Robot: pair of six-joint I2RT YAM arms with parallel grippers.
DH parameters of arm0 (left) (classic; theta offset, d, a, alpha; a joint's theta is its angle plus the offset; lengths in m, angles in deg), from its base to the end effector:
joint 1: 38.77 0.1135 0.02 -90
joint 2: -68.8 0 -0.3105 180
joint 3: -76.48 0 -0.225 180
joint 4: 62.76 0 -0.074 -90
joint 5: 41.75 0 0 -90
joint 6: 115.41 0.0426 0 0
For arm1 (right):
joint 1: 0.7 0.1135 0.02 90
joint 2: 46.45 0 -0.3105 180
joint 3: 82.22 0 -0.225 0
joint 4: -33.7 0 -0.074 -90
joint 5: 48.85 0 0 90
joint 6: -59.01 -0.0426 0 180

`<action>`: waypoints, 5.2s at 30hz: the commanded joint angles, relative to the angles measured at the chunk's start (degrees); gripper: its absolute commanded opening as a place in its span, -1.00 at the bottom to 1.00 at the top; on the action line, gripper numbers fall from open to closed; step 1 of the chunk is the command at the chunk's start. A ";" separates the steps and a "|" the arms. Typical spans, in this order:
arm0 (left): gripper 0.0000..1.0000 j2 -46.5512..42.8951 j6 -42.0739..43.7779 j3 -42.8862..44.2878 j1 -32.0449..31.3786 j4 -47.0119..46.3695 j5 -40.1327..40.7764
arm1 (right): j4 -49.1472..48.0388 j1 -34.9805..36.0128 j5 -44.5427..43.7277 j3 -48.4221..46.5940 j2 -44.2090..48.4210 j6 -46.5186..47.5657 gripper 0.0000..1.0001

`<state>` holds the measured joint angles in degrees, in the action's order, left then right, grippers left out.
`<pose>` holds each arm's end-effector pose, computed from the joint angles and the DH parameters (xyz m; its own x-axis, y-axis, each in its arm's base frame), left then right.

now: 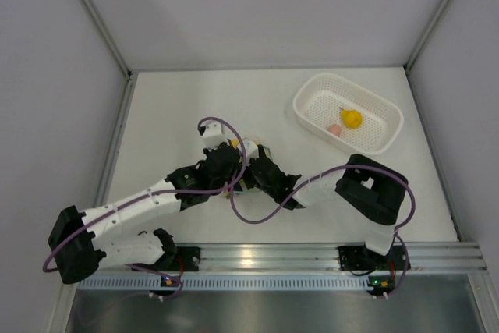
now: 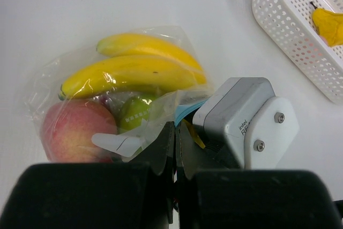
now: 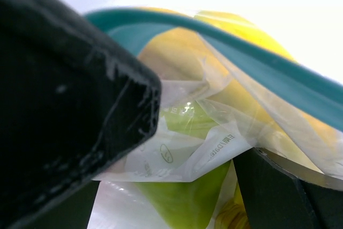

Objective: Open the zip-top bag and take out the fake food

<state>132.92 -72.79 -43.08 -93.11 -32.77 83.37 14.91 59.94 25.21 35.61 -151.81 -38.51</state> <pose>0.1363 -0.1479 0.3181 -0.5025 -0.3321 -0.7982 0.0232 0.9178 -0.3964 0.1921 0.3176 0.2114 -0.2944 -0.2667 -0.9177 -0.6828 0.7306 0.0067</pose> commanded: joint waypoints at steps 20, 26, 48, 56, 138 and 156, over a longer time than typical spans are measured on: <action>-1.00 -2.86 2.02 2.31 -3.84 -2.22 -10.07 | 39.53 -0.61 3.55 -2.61 -1.16 -12.50 0.99; -1.00 -2.60 1.94 2.40 -3.92 -1.25 -8.92 | 39.45 2.11 4.08 1.26 4.54 -14.44 0.99; -1.00 -2.24 2.37 2.23 -3.92 -1.43 -9.54 | 47.00 3.87 -2.51 -2.87 15.53 -15.67 0.04; -1.00 -6.36 4.57 0.56 -3.93 -4.84 -12.34 | 55.07 4.57 -4.44 -7.52 20.37 -16.99 -0.05; -1.00 -4.53 0.09 13.04 0.91 1.91 6.38 | 58.08 -49.12 -1.05 -46.82 -5.39 -2.65 0.99; -1.00 0.83 -1.93 16.02 1.09 2.00 6.02 | 47.88 -32.80 25.43 -15.19 35.21 -18.39 0.37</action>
<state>133.25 -73.64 -29.77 -92.30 -29.03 89.12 66.39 21.69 46.89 18.30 -120.05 -53.64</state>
